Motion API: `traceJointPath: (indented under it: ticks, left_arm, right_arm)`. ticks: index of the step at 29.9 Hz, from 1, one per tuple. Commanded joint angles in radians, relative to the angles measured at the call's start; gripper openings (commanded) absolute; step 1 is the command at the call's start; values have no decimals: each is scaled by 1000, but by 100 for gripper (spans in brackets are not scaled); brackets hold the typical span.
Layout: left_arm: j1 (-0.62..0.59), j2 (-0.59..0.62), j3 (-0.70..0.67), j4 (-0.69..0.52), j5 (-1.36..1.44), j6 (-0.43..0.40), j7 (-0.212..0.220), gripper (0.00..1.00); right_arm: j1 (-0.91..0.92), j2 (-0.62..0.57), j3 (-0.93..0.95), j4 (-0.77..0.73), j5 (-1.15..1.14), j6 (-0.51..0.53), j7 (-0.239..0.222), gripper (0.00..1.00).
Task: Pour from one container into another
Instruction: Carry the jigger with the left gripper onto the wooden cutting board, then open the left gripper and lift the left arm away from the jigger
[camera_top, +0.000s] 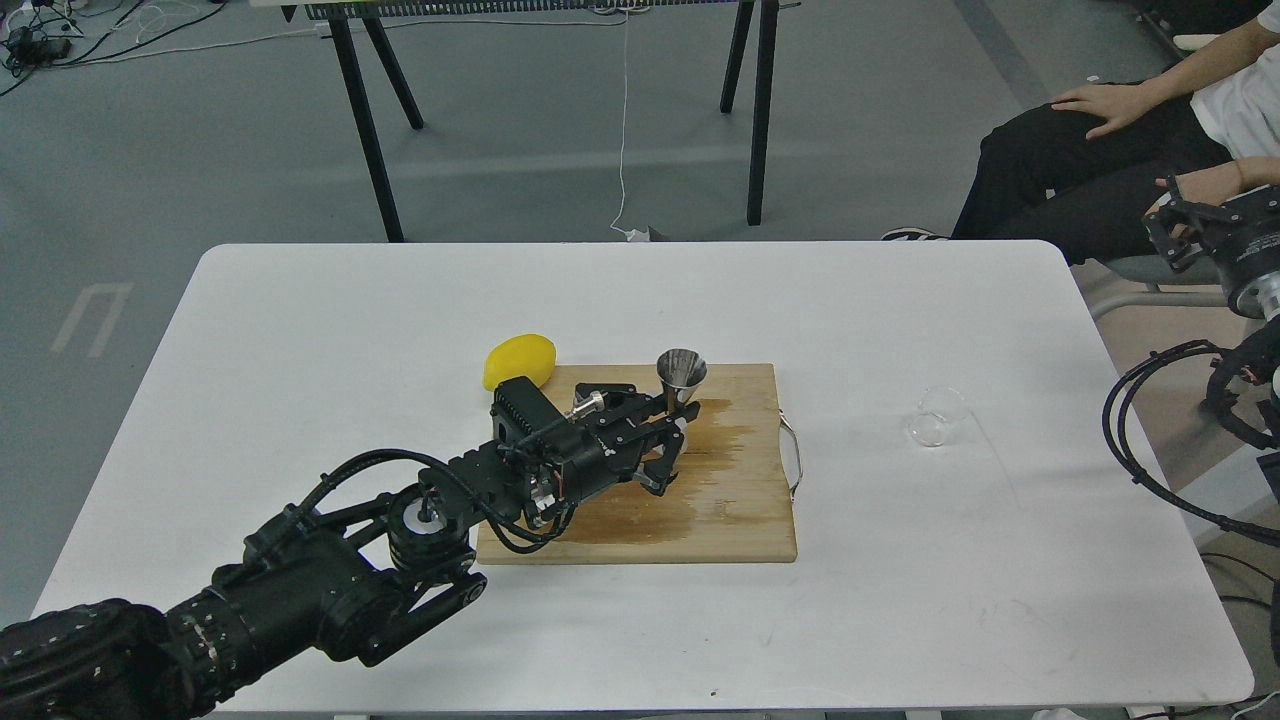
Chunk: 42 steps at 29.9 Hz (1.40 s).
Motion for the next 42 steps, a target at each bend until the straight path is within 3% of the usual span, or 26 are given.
traceJointPath:
  ticks: [1,10,13,22,28,36,42]
  left_arm:
    - [0,-22,0,13,0,0,22,17]
    - [1,-22,0,26,0,-2,21,34]
    - [1,-22,0,26,0,-2,22,44]
    - [1,-22,0,24,0,0,21,46]
    - [1,-22,-6,7,0,8,16,78]
    - [-8,-22,-21,-48,0,6,14,87]
    - [-38,10,-121,-143,0,-5,13,95]
  right_arm:
    - [-1,2,0,0,0,0,0,100]
    - [-4,2,1,1,0,0,0,100]
    - [-4,2,1,1,0,0,0,100]
    - [-4,0,1,1,0,0,0,100]
    - [-4,0,1,1,0,0,0,100]
    - [-4,-8,1,3,0,0,0,100]
    - [-4,-26,0,3,0,0,-2,100]
